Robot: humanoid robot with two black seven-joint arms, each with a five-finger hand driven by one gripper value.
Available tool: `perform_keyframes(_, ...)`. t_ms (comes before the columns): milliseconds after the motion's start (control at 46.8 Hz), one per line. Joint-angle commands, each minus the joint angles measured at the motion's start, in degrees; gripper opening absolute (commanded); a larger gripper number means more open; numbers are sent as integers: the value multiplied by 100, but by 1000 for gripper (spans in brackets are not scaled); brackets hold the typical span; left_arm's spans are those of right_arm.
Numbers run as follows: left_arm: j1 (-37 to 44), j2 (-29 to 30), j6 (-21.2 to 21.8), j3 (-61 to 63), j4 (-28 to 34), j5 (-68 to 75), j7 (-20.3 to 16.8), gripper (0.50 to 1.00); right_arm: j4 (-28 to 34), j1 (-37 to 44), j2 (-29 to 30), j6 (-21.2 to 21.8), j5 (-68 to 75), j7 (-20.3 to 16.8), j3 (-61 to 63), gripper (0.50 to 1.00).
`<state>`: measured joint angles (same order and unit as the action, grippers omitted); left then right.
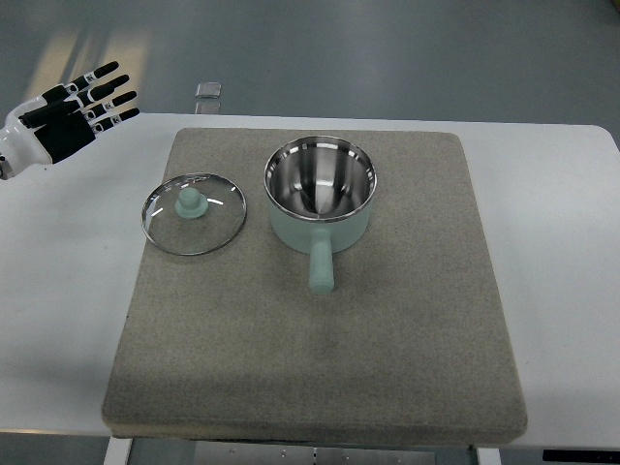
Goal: Place lid left of pot with left hand
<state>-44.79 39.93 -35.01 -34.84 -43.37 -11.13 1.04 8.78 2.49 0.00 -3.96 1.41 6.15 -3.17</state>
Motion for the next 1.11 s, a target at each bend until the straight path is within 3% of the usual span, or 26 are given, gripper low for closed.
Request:
perform_keyframes(0,-30,-3,1,-14,39,-3,2,994,-8,-3,0,0,0,0,0,921)
perform_keyframes(1089,-30,-328,1,-251,4,-20,-7,994,71,-3,0,44,26,-9,26,921)
